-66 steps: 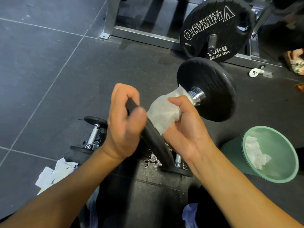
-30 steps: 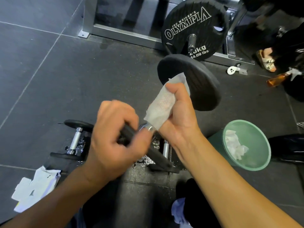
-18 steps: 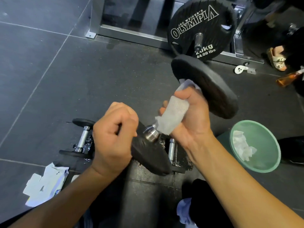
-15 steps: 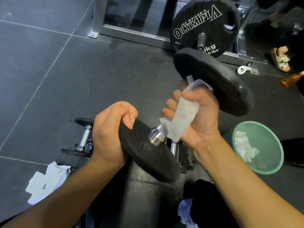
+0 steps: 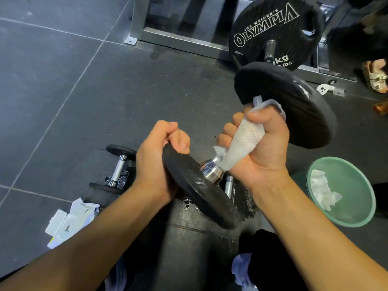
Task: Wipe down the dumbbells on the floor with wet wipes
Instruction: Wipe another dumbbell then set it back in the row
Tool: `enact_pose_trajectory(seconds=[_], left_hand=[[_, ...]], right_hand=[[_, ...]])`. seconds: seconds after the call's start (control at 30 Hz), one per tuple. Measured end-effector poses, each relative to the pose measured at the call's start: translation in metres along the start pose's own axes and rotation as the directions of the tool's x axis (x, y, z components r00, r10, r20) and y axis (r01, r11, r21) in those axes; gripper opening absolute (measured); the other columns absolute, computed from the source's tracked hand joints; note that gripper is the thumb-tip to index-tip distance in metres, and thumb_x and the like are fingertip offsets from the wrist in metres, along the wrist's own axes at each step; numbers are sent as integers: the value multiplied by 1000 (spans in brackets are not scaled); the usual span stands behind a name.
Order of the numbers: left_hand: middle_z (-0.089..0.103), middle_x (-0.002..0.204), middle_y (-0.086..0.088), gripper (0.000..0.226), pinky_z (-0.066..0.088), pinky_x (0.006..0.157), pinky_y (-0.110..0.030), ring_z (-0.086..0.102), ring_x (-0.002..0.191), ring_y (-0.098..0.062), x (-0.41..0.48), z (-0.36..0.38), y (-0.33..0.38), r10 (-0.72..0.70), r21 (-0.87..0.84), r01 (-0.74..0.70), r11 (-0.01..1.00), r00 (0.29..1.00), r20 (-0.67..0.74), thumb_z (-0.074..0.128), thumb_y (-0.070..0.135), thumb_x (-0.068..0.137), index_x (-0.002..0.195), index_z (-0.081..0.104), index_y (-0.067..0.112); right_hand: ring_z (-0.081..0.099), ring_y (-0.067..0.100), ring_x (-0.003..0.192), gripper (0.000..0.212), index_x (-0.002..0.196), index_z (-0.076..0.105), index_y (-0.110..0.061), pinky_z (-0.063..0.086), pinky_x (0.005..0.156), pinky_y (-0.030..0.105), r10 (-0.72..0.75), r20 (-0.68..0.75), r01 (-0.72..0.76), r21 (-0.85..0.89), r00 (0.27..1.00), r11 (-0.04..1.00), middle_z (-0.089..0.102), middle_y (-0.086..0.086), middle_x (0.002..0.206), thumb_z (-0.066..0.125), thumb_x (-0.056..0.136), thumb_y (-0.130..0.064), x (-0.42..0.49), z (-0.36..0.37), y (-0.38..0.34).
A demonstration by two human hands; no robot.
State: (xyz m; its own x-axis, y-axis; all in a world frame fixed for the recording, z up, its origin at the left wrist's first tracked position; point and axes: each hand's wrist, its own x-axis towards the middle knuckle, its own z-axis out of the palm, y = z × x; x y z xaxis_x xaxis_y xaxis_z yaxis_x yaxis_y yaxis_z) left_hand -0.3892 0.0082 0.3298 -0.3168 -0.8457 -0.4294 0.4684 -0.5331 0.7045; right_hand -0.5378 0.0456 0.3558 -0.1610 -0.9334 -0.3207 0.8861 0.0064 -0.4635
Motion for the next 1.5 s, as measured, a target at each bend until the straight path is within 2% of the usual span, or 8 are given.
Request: enact_pose_trajectory(seconds=[0.27, 0.37, 0.5, 0.7, 0.97, 1.23, 1.37, 1.5], left_hand=[[65, 71, -7, 37, 45, 80, -44, 58, 79, -26, -51, 0, 1, 441, 397, -873, -283, 249, 862, 59, 13, 92, 57, 65, 6], [64, 91, -1, 18, 41, 94, -37, 57, 93, -20, -53, -4, 6, 566, 570, -817, -89, 430, 703, 57, 18, 90, 80, 71, 14], [66, 82, 4, 24, 48, 82, -38, 61, 85, -21, -23, -5, 15, 12, 344, 48, 938, 986, -169, 61, 44, 88, 85, 69, 22], [73, 97, -13, 70, 61, 73, -43, 74, 80, -32, -34, -2, -4, -640, -202, 647, 735, 761, 107, 60, 77, 84, 109, 67, 12], [52, 92, -10, 45, 50, 78, -33, 56, 84, -22, -41, 17, -1, 126, 118, -136, 984, 988, 94, 70, 51, 71, 99, 48, 22], [45, 113, -8, 60, 33, 107, -67, 44, 123, -31, -22, -20, -14, 529, 329, -870, -367, 96, 843, 80, 69, 60, 92, 52, 28], [45, 114, -11, 45, 42, 94, -33, 49, 104, -18, -22, -11, -15, 633, 437, -842, 316, 530, 564, 67, 42, 72, 102, 45, 16], [53, 80, -4, 41, 54, 69, -34, 60, 66, -19, -20, 0, -3, -171, -35, 174, 984, 982, 86, 62, 62, 82, 79, 49, 23]], right_hand=[[28, 12, 49, 33, 77, 29, -25, 34, 45, 27, -54, -241, 47, -32, 969, 998, 23, -3, 61, 58, 71, -10, 11, -14, 5], [18, 13, 55, 54, 77, 22, -25, 25, 49, 28, -73, -186, 62, -63, 980, 996, 16, -3, 66, 65, 48, -7, 9, -14, 2], [13, 12, 52, 36, 68, 42, -22, 17, 48, 27, -76, 14, 76, -14, 997, 997, 16, -5, 58, 68, 47, -9, 2, -6, -4], [12, 11, 47, 27, 55, 22, -26, 18, 41, 25, -17, 164, 8, 55, 986, 998, 15, -8, 52, 39, 70, -12, 2, -3, -1], [12, 10, 47, 31, 61, 17, -26, 22, 41, 24, -29, 47, 24, 91, 998, 996, 15, -9, 52, 43, 75, -16, 0, 2, 7], [17, 14, 59, 23, 66, 25, -24, 33, 54, 28, 100, -58, -97, 51, 993, 994, 18, -4, 60, 42, 82, -24, -10, 4, 28], [20, 15, 53, 21, 61, 31, -23, 34, 58, 30, 76, -47, -74, 45, 996, 996, 22, -4, 54, 42, 78, -19, -9, 6, 26], [24, 14, 50, 24, 57, 35, -22, 47, 56, 30, 83, -11, -82, 73, 996, 994, 27, -4, 50, 40, 80, -17, -10, 8, 27]])
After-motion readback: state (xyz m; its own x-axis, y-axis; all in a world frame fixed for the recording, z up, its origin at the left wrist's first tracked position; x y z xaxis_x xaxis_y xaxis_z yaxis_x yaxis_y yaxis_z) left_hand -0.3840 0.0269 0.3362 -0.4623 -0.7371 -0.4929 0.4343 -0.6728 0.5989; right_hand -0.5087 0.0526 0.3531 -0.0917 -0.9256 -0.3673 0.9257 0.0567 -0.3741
